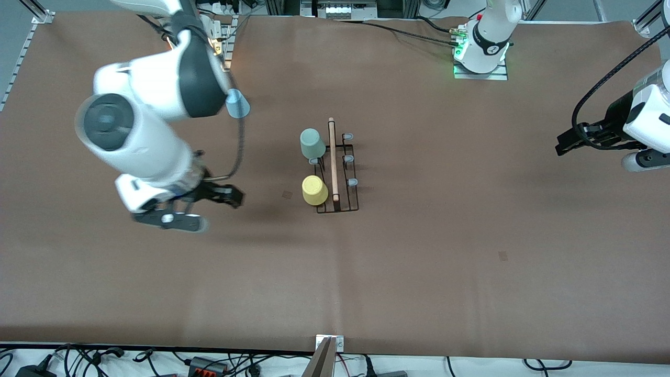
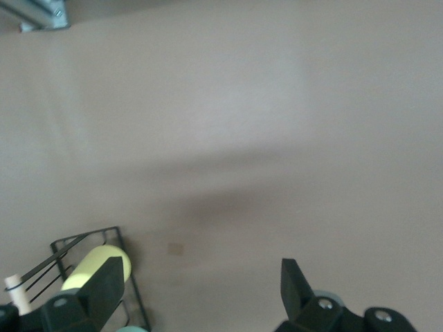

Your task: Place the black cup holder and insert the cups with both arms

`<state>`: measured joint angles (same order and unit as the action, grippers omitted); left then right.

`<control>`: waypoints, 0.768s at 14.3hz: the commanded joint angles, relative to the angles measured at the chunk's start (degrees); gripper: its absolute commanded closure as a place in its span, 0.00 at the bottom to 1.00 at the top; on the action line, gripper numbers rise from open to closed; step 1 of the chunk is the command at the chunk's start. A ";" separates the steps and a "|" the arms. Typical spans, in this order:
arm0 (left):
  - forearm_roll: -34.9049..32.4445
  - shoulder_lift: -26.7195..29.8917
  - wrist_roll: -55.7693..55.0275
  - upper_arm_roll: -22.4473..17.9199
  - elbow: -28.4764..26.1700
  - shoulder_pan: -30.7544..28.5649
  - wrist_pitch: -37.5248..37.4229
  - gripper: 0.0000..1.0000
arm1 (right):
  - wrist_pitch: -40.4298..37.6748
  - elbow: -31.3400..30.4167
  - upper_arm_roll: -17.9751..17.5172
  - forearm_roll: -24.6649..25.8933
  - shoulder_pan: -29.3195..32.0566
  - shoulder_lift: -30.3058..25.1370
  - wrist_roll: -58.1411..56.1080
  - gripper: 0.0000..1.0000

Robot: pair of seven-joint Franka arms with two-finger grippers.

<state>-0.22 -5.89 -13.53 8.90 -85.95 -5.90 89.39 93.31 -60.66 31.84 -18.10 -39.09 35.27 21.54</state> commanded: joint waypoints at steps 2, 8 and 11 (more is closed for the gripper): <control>-0.83 1.14 -0.01 0.06 -1.15 -0.16 -0.10 0.00 | -0.50 -1.74 -0.89 -0.18 6.54 -3.00 -4.05 0.00; -0.83 1.14 0.26 0.58 -1.06 -0.08 -0.10 0.00 | 1.08 -11.22 -25.46 15.08 30.69 -14.77 -9.14 0.00; -1.01 1.23 0.34 0.59 -1.06 -0.16 -0.10 0.00 | 0.99 -14.31 -32.36 18.10 39.43 -18.56 -13.34 0.00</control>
<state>-0.22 -5.89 -13.52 9.24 -85.96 -5.80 89.39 93.25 -69.92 3.37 -1.67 -3.85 21.03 11.81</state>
